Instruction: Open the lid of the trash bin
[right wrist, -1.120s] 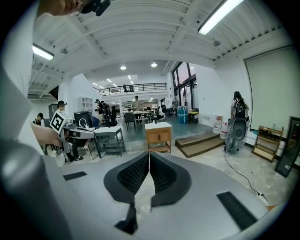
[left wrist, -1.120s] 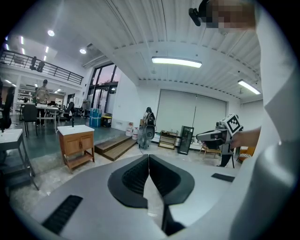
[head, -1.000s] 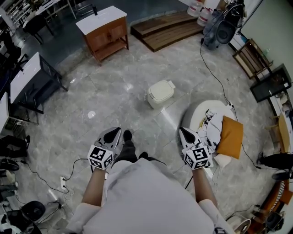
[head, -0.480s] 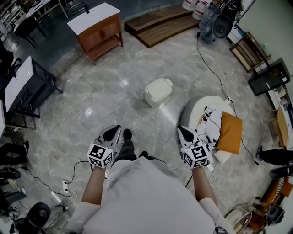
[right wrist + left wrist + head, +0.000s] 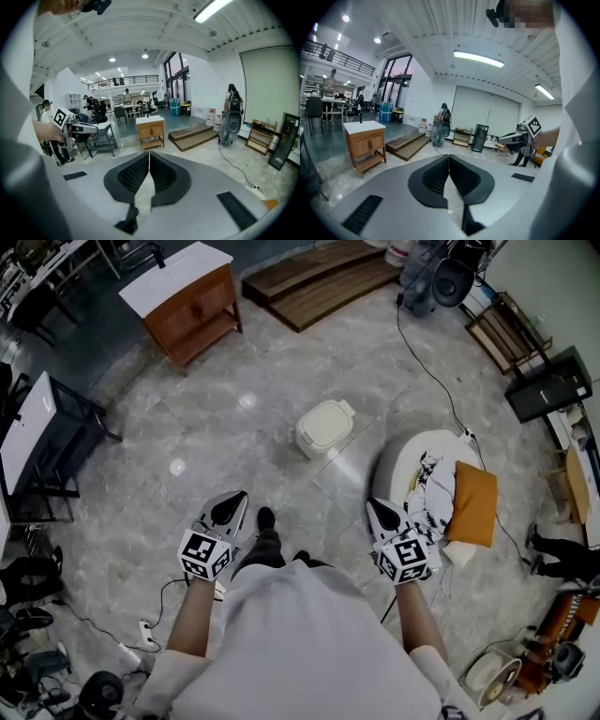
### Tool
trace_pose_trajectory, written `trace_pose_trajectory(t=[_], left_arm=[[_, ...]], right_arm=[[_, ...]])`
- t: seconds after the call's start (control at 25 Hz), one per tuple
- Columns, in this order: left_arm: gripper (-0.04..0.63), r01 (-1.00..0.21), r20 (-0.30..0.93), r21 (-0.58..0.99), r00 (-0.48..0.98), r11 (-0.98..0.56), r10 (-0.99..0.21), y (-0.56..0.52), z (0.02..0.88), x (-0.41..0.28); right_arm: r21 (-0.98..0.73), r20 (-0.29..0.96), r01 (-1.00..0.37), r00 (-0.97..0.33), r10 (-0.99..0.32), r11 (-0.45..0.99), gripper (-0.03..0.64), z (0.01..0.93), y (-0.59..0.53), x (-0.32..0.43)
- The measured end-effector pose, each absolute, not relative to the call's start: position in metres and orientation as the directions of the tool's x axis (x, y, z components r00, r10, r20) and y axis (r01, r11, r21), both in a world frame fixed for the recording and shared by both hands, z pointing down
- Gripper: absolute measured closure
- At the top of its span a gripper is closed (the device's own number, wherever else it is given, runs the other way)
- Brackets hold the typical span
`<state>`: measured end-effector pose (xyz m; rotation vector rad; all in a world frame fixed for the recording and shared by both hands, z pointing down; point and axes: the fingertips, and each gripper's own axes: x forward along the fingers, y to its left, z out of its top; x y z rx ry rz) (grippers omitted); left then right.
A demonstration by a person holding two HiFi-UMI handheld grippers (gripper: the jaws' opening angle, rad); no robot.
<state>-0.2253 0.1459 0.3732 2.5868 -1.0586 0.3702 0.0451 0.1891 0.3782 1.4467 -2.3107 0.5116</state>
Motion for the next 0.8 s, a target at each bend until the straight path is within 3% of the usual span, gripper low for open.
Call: trace_pose_trajectory(t=[0.8], left_arm=[[0.577,-0.554,0.382,0.216,0.806,-0.804,-0.452,0.042,0.397,-0.255]], right_arm=[[-0.028,0.568,-0.960,-0.243,-0.786,0.277,0.586,0.383,0.120,0.000]])
